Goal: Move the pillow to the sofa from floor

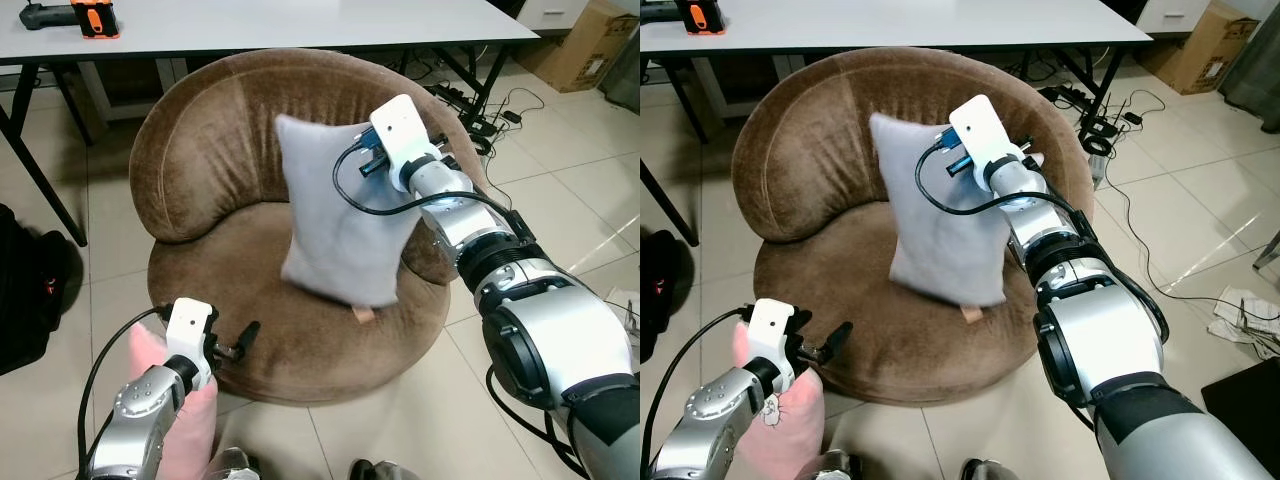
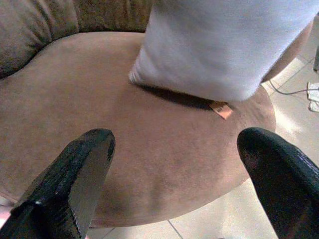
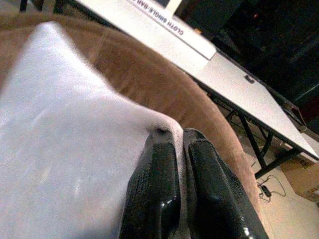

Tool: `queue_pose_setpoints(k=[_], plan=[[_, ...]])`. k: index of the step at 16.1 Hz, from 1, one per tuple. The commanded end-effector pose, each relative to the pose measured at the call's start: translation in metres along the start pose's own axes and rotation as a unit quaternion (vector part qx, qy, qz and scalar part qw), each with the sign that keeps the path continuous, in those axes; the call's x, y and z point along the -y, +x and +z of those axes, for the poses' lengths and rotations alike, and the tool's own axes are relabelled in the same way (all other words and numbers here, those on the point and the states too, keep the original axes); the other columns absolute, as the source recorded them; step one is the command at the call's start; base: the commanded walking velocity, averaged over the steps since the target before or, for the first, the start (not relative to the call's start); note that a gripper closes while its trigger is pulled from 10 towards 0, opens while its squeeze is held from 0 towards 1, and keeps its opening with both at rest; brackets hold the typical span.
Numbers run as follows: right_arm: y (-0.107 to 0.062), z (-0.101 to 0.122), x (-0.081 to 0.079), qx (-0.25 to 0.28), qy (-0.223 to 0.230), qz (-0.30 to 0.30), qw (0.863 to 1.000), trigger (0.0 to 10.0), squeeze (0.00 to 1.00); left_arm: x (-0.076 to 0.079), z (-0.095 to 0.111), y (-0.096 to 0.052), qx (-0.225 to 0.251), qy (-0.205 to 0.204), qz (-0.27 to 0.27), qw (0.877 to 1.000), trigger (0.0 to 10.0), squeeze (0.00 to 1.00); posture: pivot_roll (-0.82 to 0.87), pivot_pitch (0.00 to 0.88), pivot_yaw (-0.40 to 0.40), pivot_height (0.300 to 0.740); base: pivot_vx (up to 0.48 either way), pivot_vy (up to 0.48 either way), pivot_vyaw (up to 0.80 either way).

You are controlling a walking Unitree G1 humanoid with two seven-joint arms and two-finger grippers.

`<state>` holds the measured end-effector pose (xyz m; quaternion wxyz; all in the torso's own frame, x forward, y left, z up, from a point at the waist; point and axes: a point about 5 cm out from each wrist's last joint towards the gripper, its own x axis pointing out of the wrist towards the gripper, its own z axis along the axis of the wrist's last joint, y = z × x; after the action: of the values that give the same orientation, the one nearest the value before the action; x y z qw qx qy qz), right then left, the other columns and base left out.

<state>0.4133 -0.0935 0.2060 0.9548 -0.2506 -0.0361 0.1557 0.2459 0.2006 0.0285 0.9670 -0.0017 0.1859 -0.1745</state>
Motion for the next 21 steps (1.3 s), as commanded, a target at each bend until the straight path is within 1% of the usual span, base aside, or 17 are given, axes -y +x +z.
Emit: queue_pose_setpoints(k=[1, 2, 4, 5, 6, 9, 13, 14, 16, 19, 21], plan=[[0.001, 0.001, 0.000, -0.005, -0.011, -0.004, 1.000, 10.0, 0.00, 0.008, -0.001, 0.005, 0.000, -0.002, -0.003, 1.000, 10.0, 0.00, 0.21, 0.110, -0.134, 0.740, 0.000, 0.000, 0.00], [0.000, -0.003, -0.005, -0.012, -0.012, 0.002, 1.000, 10.0, 0.00, 0.011, -0.003, 0.008, -0.001, -0.004, -0.001, 1.000, 10.0, 0.00, 0.21, 0.113, -0.137, 0.740, 0.000, 0.000, 0.00], [-0.003, -0.014, -0.016, -0.027, -0.016, 0.013, 0.999, 10.0, 0.00, 0.014, -0.004, 0.008, 0.000, -0.007, -0.001, 1.000, 10.0, 0.00, 0.22, 0.121, -0.142, 0.740, 0.000, 0.000, 0.00], [-0.004, -0.020, -0.024, -0.036, -0.017, 0.027, 0.999, 10.0, 0.00, 0.019, -0.004, 0.008, 0.000, -0.008, -0.002, 1.000, 10.0, 0.00, 0.22, 0.127, -0.147, 0.740, 0.000, 0.000, 0.00], [-0.005, -0.022, -0.025, -0.038, -0.020, 0.030, 0.999, 10.0, 0.00, 0.022, -0.003, 0.009, 0.002, -0.007, -0.003, 1.000, 10.0, 0.00, 0.22, 0.130, -0.148, 0.740, 0.000, 0.000, 0.00], [-0.004, -0.020, -0.024, -0.038, -0.021, 0.030, 0.999, 10.0, 0.00, 0.027, 0.000, 0.010, 0.006, -0.009, -0.003, 1.000, 10.0, 0.00, 0.22, 0.136, -0.154, 0.740, 0.000, 0.000, 0.00], [-0.002, -0.013, -0.016, -0.033, -0.041, 0.024, 0.998, 10.0, 0.00, 0.037, 0.007, 0.010, 0.017, -0.014, 0.002, 1.000, 10.0, 0.00, 0.23, 0.147, -0.162, 0.740, 0.000, 0.000, 0.00], [-0.002, -0.012, -0.013, -0.033, -0.040, 0.020, 0.998, 10.0, 0.00, 0.040, 0.011, 0.009, 0.024, -0.018, 0.006, 1.000, 10.0, 0.00, 0.23, 0.148, -0.166, 0.740, 0.000, 0.000, 0.00], [0.000, -0.007, -0.008, -0.030, -0.045, 0.013, 0.998, 10.0, 0.00, 0.047, 0.026, 0.005, 0.050, -0.020, 0.019, 0.998, 10.0, 0.00, 0.24, 0.146, -0.169, 0.740, 0.000, 0.000, 0.00], [0.002, 0.000, 0.001, -0.028, -0.040, -0.001, 0.999, 10.0, 0.00, 0.055, 0.038, 0.002, 0.057, -0.018, 0.018, 0.998, 10.0, 0.00, 0.25, 0.146, -0.177, 0.740, 0.000, 0.000, 0.00], [0.003, 0.002, 0.002, -0.026, -0.041, -0.004, 0.999, 10.0, 0.00, 0.062, 0.048, -0.002, 0.061, -0.003, 0.023, 0.998, 10.0, 0.00, 0.25, 0.149, -0.179, 0.740, 0.000, 0.000, 0.00]])
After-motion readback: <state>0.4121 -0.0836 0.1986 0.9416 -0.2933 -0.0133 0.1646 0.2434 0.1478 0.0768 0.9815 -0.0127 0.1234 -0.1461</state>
